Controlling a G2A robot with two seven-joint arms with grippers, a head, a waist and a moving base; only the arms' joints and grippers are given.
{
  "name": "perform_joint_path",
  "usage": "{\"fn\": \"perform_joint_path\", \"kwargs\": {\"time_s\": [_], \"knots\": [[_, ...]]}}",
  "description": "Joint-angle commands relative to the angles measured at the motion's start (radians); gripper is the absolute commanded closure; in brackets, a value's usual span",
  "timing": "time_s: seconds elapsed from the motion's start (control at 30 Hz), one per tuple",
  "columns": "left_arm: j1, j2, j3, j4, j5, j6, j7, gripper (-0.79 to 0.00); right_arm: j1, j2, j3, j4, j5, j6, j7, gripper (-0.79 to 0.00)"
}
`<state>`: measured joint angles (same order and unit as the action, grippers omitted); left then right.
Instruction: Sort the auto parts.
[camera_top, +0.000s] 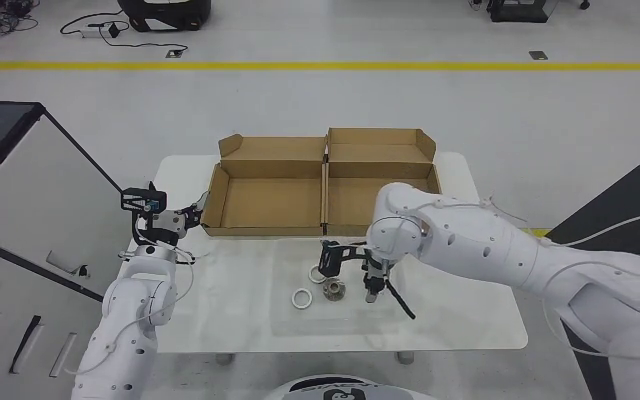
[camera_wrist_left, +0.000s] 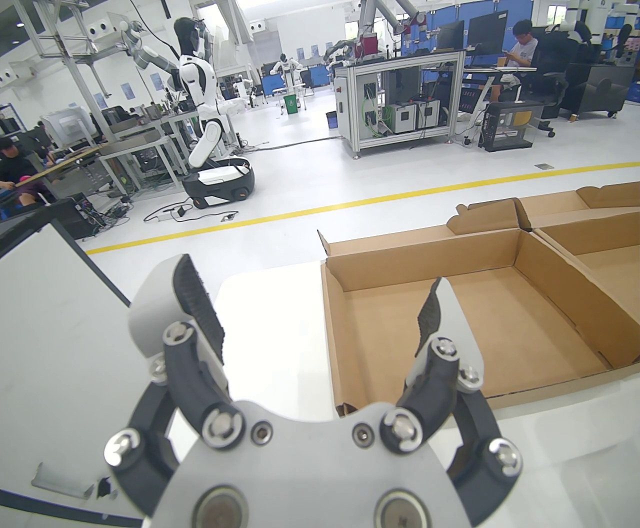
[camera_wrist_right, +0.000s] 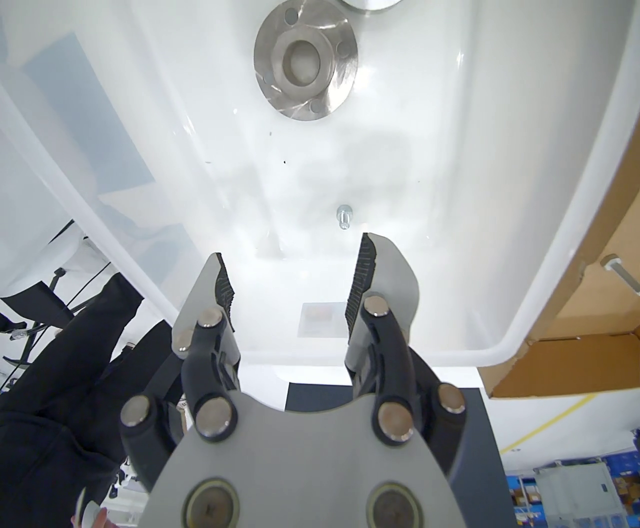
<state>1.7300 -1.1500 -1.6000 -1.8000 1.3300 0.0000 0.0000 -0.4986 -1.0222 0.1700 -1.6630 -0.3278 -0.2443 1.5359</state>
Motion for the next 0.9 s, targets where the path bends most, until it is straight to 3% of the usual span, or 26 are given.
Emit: {"fn": "perform_joint_path", "kwargs": {"time_s": [0.0, 0.37, 0.87], "knots": [[0.000, 0.000, 0.000, 0.000, 0.000, 0.000, 0.000, -0.785, -0.006, 0.003, 0.000, 0.003, -0.004, 0.000, 0.000, -0.499], [0.000, 0.000, 0.000, 0.000, 0.000, 0.000, 0.000, -0.785, -0.037, 0.015, 0.021, 0.030, -0.031, 0.014, -0.034, -0.379], [0.000, 0.000, 0.000, 0.000, 0.000, 0.000, 0.000, -0.785, -0.078, -0.011, 0.030, 0.094, -0.104, 0.049, -0.093, -0.376]]}}
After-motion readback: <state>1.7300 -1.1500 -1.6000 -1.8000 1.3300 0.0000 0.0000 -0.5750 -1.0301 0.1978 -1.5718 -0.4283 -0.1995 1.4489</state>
